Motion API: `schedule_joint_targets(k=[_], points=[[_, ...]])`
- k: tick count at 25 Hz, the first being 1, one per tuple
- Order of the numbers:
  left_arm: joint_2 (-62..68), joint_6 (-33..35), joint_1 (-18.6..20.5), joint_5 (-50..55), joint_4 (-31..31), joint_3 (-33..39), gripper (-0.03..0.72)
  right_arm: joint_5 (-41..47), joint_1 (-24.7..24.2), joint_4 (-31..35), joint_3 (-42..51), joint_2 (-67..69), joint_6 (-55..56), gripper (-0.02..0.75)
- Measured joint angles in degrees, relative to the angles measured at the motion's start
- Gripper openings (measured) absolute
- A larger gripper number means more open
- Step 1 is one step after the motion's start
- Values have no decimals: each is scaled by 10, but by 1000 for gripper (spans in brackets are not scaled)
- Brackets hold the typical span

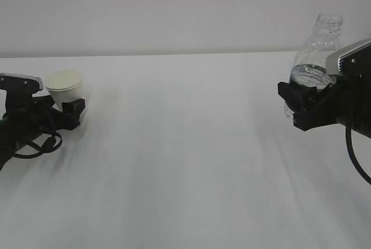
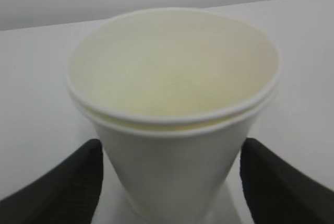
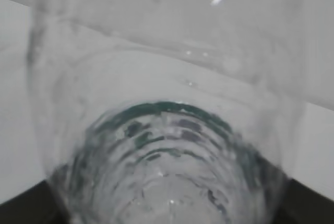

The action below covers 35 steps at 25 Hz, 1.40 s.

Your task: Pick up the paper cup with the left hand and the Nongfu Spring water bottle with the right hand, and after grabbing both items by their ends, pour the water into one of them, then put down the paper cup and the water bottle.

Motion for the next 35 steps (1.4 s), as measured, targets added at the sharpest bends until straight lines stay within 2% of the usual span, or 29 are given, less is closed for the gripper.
schedule_joint_targets(k=[24, 31, 35], points=[[47, -20, 0, 28, 13, -84, 588, -1, 0, 0, 0, 0, 6, 484], [47, -20, 0, 29, 16, -84, 528, -1, 0, 0, 0, 0, 6, 484], [47, -21, 0, 29, 32, -84, 520, -1, 0, 0, 0, 0, 6, 484]])
